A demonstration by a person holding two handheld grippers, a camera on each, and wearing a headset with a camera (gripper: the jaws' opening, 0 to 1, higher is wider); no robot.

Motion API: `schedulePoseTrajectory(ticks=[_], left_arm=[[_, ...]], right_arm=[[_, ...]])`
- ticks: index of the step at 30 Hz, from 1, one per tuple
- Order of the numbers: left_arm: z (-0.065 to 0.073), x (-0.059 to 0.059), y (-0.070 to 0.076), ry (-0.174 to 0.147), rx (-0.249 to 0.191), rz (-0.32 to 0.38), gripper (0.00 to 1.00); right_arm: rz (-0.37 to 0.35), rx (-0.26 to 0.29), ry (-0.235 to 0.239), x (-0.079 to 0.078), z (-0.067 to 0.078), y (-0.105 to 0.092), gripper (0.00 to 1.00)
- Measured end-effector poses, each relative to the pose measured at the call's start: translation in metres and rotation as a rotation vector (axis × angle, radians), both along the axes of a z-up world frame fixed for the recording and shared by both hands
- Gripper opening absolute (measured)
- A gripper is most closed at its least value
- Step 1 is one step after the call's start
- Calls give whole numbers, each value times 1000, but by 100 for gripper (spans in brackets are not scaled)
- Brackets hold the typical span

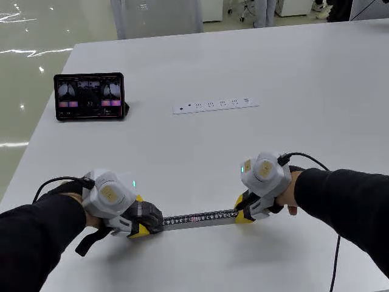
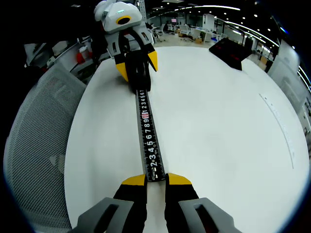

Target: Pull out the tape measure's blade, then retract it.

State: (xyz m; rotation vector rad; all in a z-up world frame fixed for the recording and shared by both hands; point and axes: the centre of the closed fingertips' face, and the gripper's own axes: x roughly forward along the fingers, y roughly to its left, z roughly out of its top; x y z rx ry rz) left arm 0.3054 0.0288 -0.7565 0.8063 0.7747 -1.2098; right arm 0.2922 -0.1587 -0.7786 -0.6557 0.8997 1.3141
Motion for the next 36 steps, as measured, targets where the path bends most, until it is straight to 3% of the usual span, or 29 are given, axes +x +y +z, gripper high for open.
schedulePoseTrajectory(ticks=[36], left_arm=[[-1, 1, -2, -1, -2, 4, 35]], right_arm=[[-15, -11, 3, 1, 1, -15, 9]])
